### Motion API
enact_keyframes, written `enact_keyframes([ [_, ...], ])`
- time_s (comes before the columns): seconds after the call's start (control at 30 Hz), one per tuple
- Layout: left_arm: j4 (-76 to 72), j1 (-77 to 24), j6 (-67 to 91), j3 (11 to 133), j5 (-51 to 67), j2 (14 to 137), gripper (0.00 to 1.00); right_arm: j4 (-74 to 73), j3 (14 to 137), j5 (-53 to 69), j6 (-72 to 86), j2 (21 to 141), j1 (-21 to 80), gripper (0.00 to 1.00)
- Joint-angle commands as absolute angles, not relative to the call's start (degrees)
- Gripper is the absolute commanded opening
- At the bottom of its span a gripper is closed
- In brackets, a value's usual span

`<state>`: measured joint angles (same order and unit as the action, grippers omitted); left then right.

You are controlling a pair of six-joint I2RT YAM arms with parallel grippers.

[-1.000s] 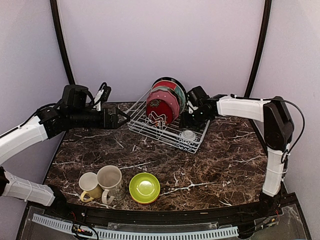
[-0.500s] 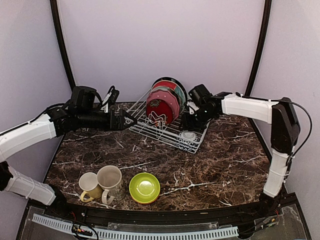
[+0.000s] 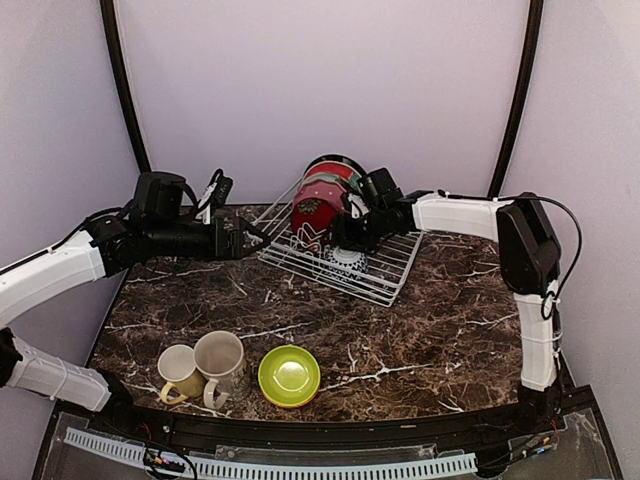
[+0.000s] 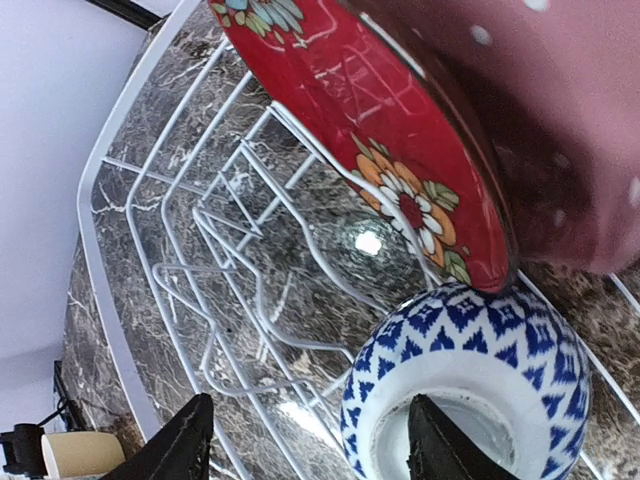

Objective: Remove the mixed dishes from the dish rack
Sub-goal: Move the bowl to the dish rack, then grab the bowl from the dish rack.

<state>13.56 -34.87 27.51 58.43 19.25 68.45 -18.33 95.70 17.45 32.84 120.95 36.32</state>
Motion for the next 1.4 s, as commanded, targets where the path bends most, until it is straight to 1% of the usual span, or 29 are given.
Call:
enact_keyframes([
  [0.0,15.23,-34.71,27.9,57.72,19.1,66.58,0.99,-16.29,101.93,23.16,33.28,125.98,36.19,0.65],
  [0.07,15.65,-34.72,27.76,57.75,18.9,66.35,0.99,-16.58,101.24,24.25,32.62,124.39,36.35,0.7],
  [0.27,15.26,-34.72,27.43,56.82,18.43,66.38,0.99,-17.22,91.67,19.28,31.04,110.87,36.23,0.95],
  [0.33,14.81,-34.72,27.38,56.89,18.84,67.01,0.99,-18.76,89.1,16.98,31.95,107.76,35.94,0.98],
  [0.43,13.95,-34.76,27.47,57.11,19.65,67.57,0.99,-21.68,85.84,13.91,36.85,104.9,34.63,0.99],
  [0.6,13.05,-34.8,27.59,56.68,19.87,67.6,0.99,-23.04,81.62,9.44,52.76,103.44,35.4,0.99],
  [0.73,12.42,-34.8,27.75,56.35,20.13,67.67,0.99,-29.63,85.2,5.9,62.13,107.0,35.8,0.99],
  [0.87,12.66,-34.8,27.71,56.15,20.33,66.98,0.99,-36.64,91.2,5.46,65.29,112.31,35.61,0.99],
  [1.0,13.47,-34.8,27.28,55.88,19.44,65.77,0.99,-37.85,92.71,5.2,67.7,115.23,35.39,0.99],
  [1.17,13.64,-34.8,27.16,55.58,19.23,65.26,0.99,-35.17,92.21,10.9,68.84,117.6,34.11,0.99],
  [1.37,12.56,-34.8,27.61,55.96,20.02,66.07,0.99,-28.17,88.68,13.41,69.16,117.93,33.66,0.99],
])
